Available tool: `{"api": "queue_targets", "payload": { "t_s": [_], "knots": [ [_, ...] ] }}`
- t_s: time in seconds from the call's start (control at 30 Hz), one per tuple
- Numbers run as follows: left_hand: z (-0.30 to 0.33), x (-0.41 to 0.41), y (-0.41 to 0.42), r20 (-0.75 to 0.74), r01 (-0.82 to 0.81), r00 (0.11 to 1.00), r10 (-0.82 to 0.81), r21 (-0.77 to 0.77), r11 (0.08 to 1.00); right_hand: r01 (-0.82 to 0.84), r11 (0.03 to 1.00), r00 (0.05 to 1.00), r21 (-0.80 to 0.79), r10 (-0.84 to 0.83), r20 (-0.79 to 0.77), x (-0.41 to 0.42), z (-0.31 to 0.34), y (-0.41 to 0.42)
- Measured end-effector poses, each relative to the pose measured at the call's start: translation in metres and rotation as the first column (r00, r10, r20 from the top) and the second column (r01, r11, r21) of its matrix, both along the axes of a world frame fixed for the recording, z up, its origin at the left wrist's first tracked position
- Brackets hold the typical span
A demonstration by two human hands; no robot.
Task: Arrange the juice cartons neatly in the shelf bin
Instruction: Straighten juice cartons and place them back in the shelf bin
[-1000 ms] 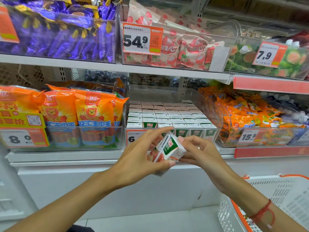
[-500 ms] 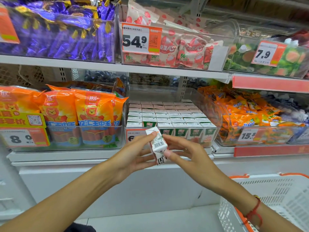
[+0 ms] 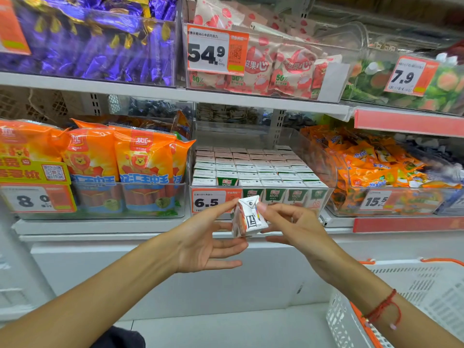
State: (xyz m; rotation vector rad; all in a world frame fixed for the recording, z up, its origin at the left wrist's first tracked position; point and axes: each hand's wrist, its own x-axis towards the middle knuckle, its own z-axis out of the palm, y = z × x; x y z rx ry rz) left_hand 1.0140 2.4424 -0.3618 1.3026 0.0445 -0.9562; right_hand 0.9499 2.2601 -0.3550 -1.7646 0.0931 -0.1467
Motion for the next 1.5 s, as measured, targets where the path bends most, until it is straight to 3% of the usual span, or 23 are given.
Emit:
{"api": "queue_targets", "payload": {
  "t_s": [0.2, 0.3, 0.43, 0.57, 0.73, 0.87, 1.0, 1.1, 1.2, 1.3, 1.37, 1.43, 1.5],
  "knots": [
    [0.003, 0.001, -0.001, 0.144, -0.103, 0.983, 0.116, -0.090, 0.991, -0.102, 0.995, 0.993, -0.016, 0.101, -0.064, -0.001, 0.000, -0.006],
    [0.004, 0.002, -0.002, 0.377, -0.170, 0.904, 0.203, -0.121, 0.978, -0.191, 0.982, 0.977, 0.007, 0.190, -0.100, -0.001, 0.001, -0.008],
    [0.005, -0.002, -0.005, 0.582, -0.198, 0.775, 0.245, -0.144, 0.970, -0.176, 0.984, 0.984, 0.038, 0.177, -0.024, -0.001, 0.001, -0.007],
    [0.003, -0.003, -0.006, 0.562, -0.133, 0.788, 0.250, -0.240, 0.962, -0.132, 0.989, 0.989, 0.072, 0.126, 0.077, -0.001, 0.003, -0.005],
    [0.007, 0.001, -0.004, 0.578, -0.071, 0.789, 0.209, -0.253, 0.965, 0.084, 0.962, 0.937, -0.261, 0.013, 0.349, -0.002, 0.007, -0.002],
    [0.008, 0.008, 0.002, 0.574, -0.108, 0.789, 0.218, -0.219, 0.970, 0.281, 0.787, 0.825, -0.550, 0.095, 0.558, 0.003, 0.007, -0.007],
    [0.009, 0.012, 0.002, 0.617, -0.174, 0.757, 0.215, -0.127, 0.977, 0.260, 0.714, 0.783, -0.650, 0.238, 0.575, 0.014, 0.002, -0.012],
    [0.009, 0.016, 0.003, 0.714, -0.229, 0.672, 0.195, -0.050, 0.972, 0.143, 0.778, 0.832, -0.612, 0.241, 0.500, 0.029, -0.003, -0.014],
    [0.016, 0.025, 0.003, 0.796, -0.342, 0.551, 0.249, -0.057, 0.938, 0.121, 0.802, 0.939, -0.585, 0.098, 0.330, 0.050, -0.010, -0.021],
    [0.025, 0.041, 0.001, 0.873, -0.471, 0.383, 0.303, -0.097, 0.877, 0.200, 0.589, 0.953, -0.783, 0.069, 0.296, 0.066, -0.023, -0.033],
    [0.027, 0.051, -0.001, 0.930, -0.504, 0.268, 0.252, -0.087, 0.859, 0.231, 0.473, 0.944, -0.850, 0.104, 0.314, 0.070, -0.030, -0.037],
    [0.026, 0.062, -0.003, 0.978, -0.526, 0.176, 0.114, -0.004, 0.850, 0.242, 0.446, 0.937, -0.862, 0.123, 0.327, 0.071, -0.034, -0.039],
    [0.024, 0.070, -0.004, 0.990, -0.534, 0.138, -0.028, 0.099, 0.840, 0.250, 0.442, 0.933, -0.862, 0.129, 0.337, 0.072, -0.035, -0.039]
  ]
}}
